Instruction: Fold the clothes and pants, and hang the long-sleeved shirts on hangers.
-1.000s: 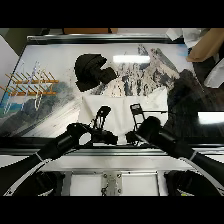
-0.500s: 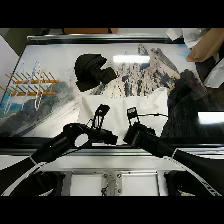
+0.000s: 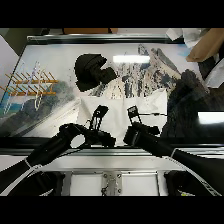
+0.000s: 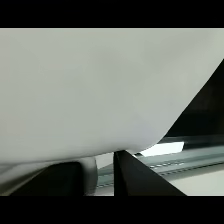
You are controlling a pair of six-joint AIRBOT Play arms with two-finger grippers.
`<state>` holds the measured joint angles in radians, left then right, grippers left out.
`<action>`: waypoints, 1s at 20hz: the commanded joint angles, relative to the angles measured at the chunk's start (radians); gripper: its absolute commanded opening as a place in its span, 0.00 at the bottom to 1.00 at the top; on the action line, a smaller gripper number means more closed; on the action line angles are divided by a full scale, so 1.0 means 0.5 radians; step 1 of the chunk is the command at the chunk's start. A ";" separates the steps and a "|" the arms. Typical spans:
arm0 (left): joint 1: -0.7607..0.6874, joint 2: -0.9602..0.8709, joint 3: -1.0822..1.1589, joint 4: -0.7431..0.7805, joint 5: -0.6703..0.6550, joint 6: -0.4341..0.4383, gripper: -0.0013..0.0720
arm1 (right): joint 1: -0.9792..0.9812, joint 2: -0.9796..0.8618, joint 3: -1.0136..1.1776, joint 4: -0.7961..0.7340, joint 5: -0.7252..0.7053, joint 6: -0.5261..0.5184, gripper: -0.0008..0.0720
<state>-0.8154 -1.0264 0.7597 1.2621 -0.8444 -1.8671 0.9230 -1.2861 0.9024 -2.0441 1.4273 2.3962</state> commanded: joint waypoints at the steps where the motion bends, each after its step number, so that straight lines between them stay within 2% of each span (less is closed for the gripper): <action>1: 0.095 0.020 0.001 -0.012 -0.086 0.003 0.04 | -0.069 0.214 0.056 -0.032 0.141 -0.335 0.06; 3: 0.163 0.077 0.004 -0.058 -0.076 0.008 0.04 | -0.177 0.431 0.146 0.127 0.178 -0.508 0.06; 5: 0.173 0.130 0.030 -0.202 -0.038 0.111 0.04 | -0.369 0.591 0.233 0.495 0.185 -0.667 0.06; 7: 0.174 0.124 0.133 -0.217 -0.040 0.165 0.04 | -0.597 0.675 0.253 0.836 0.177 -0.753 0.06; 8: 0.185 0.096 0.202 -0.199 -0.043 0.169 0.04 | -0.690 0.693 0.253 0.923 0.177 -0.772 0.06; 10: 0.227 -0.002 0.341 -0.204 -0.108 0.256 0.04 | -0.787 0.700 0.253 0.893 0.176 -0.786 0.06; 11: 0.242 -0.063 0.410 -0.204 -0.174 0.272 0.15 | -0.797 0.699 0.253 0.878 0.169 -0.786 0.06; 12: 0.243 -0.117 0.478 -0.201 -0.234 0.286 0.62 | -0.795 0.700 0.253 0.881 0.157 -0.786 0.06; 13: 0.246 -0.166 0.555 -0.175 -0.293 0.287 0.76 | -0.792 0.700 0.253 0.898 0.143 -0.784 0.06; 16: 0.208 -0.243 0.748 -0.088 -0.392 0.285 0.76 | -0.793 0.702 0.253 0.896 0.131 -0.784 0.06; 20: -0.069 -0.337 0.770 -0.043 -0.405 0.277 0.76 | -0.793 0.714 0.253 0.896 0.123 -0.784 0.06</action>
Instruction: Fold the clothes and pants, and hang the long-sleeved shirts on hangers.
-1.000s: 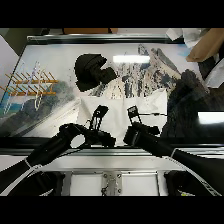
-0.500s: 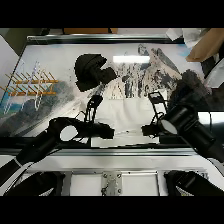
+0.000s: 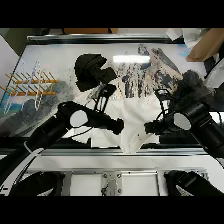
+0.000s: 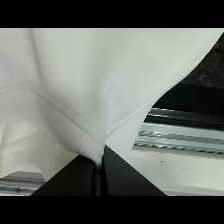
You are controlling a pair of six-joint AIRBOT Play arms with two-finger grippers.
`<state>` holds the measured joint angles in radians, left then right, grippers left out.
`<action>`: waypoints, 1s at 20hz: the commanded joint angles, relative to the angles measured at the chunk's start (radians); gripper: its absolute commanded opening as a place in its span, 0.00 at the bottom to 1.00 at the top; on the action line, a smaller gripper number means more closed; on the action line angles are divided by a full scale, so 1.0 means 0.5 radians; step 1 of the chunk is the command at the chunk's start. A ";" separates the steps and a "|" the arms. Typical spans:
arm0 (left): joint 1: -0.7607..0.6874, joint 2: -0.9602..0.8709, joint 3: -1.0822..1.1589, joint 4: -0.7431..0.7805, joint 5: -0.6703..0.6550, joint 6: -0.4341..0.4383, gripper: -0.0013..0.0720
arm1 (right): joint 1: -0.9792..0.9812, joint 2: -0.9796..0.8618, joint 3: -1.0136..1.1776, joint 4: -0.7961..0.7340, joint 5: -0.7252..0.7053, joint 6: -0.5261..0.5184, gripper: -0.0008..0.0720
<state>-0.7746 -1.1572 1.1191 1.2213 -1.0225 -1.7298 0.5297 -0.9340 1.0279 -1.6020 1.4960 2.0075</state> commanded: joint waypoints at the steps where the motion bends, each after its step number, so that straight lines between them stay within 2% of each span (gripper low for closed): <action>1: -0.239 -0.123 0.051 0.065 -0.045 -0.023 0.76 | -0.006 0.014 0.002 0.013 -0.014 -0.006 0.06; 4: -0.500 -0.266 0.052 0.432 -0.041 -0.363 0.76 | -0.006 0.040 0.002 0.012 -0.014 0.030 0.06; 6: -0.620 -0.327 0.051 0.549 0.024 -0.598 0.77 | -0.007 0.064 0.002 0.012 -0.014 0.073 0.06; 9: -0.670 -0.385 0.051 0.562 0.123 -0.712 0.76 | -0.007 0.091 0.002 0.012 -0.016 0.099 0.06; 12: -0.617 -0.485 0.052 0.577 0.048 -0.751 0.76 | -0.007 0.101 0.002 0.014 -0.045 0.100 0.06; 14: -0.606 -0.526 0.051 0.704 -0.040 -0.838 0.76 | -0.007 0.101 0.002 0.014 -0.044 0.100 0.06; 19: -0.603 -0.555 0.051 1.022 -0.166 -0.925 0.76 | -0.007 0.100 0.002 0.013 -0.043 0.100 0.06; 20: -0.587 -0.555 0.051 1.086 -0.217 -0.959 0.63 | -0.008 0.099 0.002 0.013 -0.043 0.099 0.06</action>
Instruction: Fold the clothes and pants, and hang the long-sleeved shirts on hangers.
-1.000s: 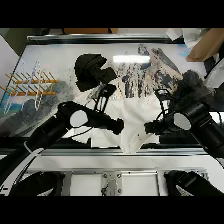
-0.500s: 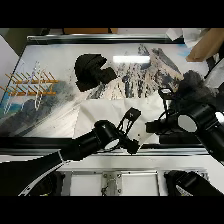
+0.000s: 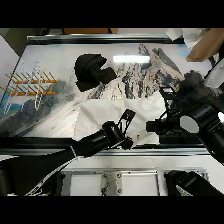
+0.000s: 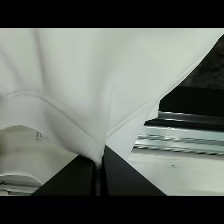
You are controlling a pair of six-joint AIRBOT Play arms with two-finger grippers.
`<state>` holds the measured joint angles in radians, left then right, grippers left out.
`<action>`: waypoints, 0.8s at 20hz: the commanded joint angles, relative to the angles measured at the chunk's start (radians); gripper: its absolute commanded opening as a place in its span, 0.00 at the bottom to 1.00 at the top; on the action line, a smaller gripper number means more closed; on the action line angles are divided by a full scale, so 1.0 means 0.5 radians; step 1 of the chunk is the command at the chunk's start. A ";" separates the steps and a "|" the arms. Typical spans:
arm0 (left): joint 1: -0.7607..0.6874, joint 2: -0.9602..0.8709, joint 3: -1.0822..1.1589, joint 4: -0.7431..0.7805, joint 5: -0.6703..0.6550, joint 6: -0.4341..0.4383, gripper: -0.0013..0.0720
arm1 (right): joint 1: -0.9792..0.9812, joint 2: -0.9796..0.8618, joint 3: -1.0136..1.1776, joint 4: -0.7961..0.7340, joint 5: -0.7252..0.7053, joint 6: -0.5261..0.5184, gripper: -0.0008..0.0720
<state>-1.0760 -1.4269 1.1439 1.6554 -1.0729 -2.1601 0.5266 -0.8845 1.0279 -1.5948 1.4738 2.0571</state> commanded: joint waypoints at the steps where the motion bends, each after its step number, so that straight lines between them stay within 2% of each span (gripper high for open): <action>1: 0.037 -0.015 0.002 0.250 -0.145 -0.098 0.25 | -0.003 -0.001 0.002 -0.002 0.001 0.000 0.06; 2: 0.072 -0.002 0.003 0.265 -0.140 -0.095 0.04 | -0.004 -0.005 0.002 -0.009 0.000 -0.002 0.06; 3: 0.115 0.036 0.028 0.266 -0.144 -0.089 0.04 | -0.006 -0.008 0.003 -0.052 -0.001 -0.017 0.06; 6: 0.329 0.250 0.467 0.262 -0.153 0.215 0.04 | -0.242 -0.119 0.343 -0.085 0.134 -0.315 0.06; 9: 0.482 0.359 1.283 0.243 -0.160 0.481 0.04 | -0.448 -0.378 1.234 -0.097 0.391 -0.602 0.06; 12: 0.462 0.270 2.034 0.244 -0.322 0.690 0.04 | -0.448 -0.639 2.091 -0.093 0.638 -0.661 0.06; 14: 0.413 0.306 2.108 0.246 -0.402 0.713 0.04 | -0.447 -0.671 2.307 -0.085 0.735 -0.641 0.06; 16: 0.400 0.472 1.743 0.244 -0.417 0.653 0.04 | -0.447 -0.583 2.170 -0.083 0.735 -0.596 0.06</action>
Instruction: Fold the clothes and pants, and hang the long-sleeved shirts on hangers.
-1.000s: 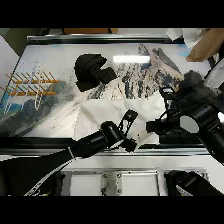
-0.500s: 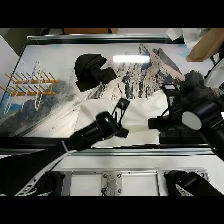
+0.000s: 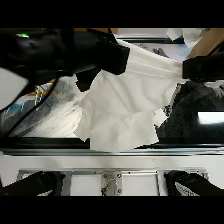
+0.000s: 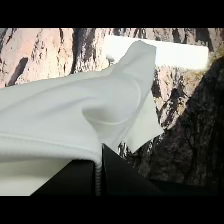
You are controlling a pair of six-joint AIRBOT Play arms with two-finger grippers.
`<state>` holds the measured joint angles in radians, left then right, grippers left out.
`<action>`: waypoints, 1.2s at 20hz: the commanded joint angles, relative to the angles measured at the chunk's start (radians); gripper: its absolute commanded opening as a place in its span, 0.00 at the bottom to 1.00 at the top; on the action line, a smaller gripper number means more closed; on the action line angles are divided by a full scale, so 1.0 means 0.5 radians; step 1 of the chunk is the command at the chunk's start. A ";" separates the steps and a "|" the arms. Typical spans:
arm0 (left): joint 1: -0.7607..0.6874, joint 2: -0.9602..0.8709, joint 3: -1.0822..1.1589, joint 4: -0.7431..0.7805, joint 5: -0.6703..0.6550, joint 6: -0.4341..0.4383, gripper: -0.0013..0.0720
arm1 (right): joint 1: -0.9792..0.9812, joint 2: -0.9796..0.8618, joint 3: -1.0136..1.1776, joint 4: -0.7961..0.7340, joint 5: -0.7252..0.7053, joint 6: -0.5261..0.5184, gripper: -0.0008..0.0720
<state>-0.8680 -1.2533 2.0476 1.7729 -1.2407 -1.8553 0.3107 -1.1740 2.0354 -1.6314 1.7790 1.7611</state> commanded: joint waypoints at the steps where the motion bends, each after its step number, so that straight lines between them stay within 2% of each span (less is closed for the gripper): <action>1: -0.005 0.217 -0.304 0.008 -0.140 -0.029 0.04 | -0.015 0.045 0.024 -0.002 0.125 0.021 0.06; 2: 0.014 0.291 -0.522 -0.005 -0.225 -0.114 0.04 | -0.015 0.109 -0.168 0.037 0.127 0.060 0.06; 4: 0.070 0.438 -0.988 -0.323 -0.261 -0.162 0.04 | -0.015 0.244 -0.616 0.247 0.117 0.083 0.06; 6: 0.125 0.539 -1.480 -0.755 -0.127 -0.156 0.04 | -0.014 0.342 -1.039 0.420 0.049 0.091 0.06; 10: 0.173 0.581 -2.198 -0.959 0.229 -0.179 0.04 | 0.025 0.411 -1.667 0.459 -0.246 0.260 0.06; 13: 0.233 0.475 -2.329 -1.142 0.289 -0.058 0.04 | 0.180 0.375 -1.794 0.458 -0.381 0.334 0.06; 20: 0.339 0.343 -2.124 -1.176 0.149 0.154 0.05 | 0.317 0.299 -1.794 0.400 -0.417 0.408 0.06; 21: 0.363 0.343 -2.085 -1.186 0.100 0.185 0.42 | 0.317 0.298 -1.794 0.401 -0.417 0.408 0.06; 22: 0.387 0.344 -2.045 -1.205 0.068 0.188 0.85 | 0.317 0.298 -1.794 0.400 -0.421 0.408 0.06; 23: 0.408 0.344 -1.997 -1.216 0.032 0.204 0.96 | 0.317 0.299 -1.794 0.401 -0.423 0.408 0.06; 24: 0.439 0.344 -1.928 -1.227 -0.011 0.262 0.96 | 0.317 0.299 -1.794 0.400 -0.423 0.407 0.06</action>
<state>-0.6819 -1.0775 1.0206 1.1828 -1.1892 -1.7767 0.4648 -1.0225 1.1408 -1.4357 1.5730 1.9598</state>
